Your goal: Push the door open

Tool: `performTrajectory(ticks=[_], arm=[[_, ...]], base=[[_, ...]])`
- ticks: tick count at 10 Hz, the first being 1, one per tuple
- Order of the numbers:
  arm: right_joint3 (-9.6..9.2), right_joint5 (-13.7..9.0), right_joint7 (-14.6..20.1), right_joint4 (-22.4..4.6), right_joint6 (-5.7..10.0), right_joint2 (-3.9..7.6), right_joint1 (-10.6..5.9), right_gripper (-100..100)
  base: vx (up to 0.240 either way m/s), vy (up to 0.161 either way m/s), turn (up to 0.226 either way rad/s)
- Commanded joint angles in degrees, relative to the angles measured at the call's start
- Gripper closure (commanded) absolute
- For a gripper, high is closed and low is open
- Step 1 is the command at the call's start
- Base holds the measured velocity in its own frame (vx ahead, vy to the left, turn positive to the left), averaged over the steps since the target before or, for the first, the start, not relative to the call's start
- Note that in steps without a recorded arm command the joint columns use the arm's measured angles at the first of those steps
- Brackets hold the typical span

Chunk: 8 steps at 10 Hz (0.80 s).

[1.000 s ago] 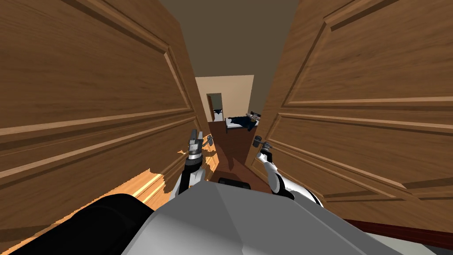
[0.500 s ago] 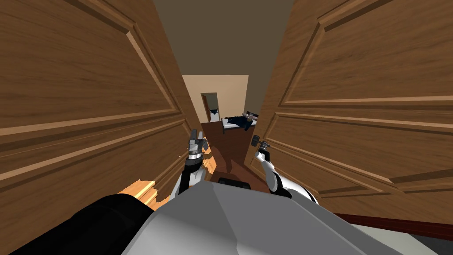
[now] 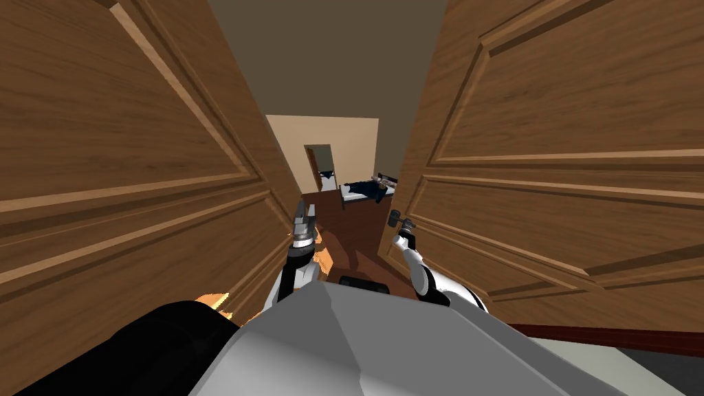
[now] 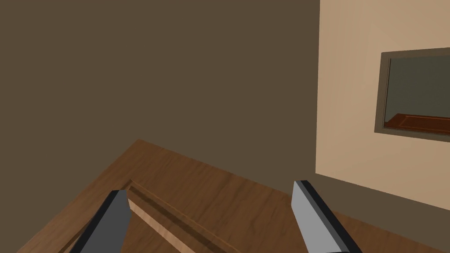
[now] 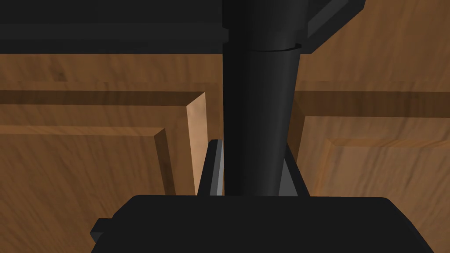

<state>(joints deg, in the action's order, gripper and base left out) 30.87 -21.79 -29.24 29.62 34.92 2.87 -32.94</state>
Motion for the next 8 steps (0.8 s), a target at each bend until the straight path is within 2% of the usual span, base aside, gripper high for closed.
performTrajectory(ticks=[1,4,8], arm=[[0.51,-0.1,-0.6,1.9,-0.29,0.10,0.98,100],[0.51,0.0,-1.9,1.9,0.20,-1.74,0.33,100],[0.50,0.1,-3.3,1.9,0.73,-4.02,-0.37,100]], base=[[0.078,0.014,-0.094],[0.126,0.026,-0.176],[0.147,0.064,-0.208]])
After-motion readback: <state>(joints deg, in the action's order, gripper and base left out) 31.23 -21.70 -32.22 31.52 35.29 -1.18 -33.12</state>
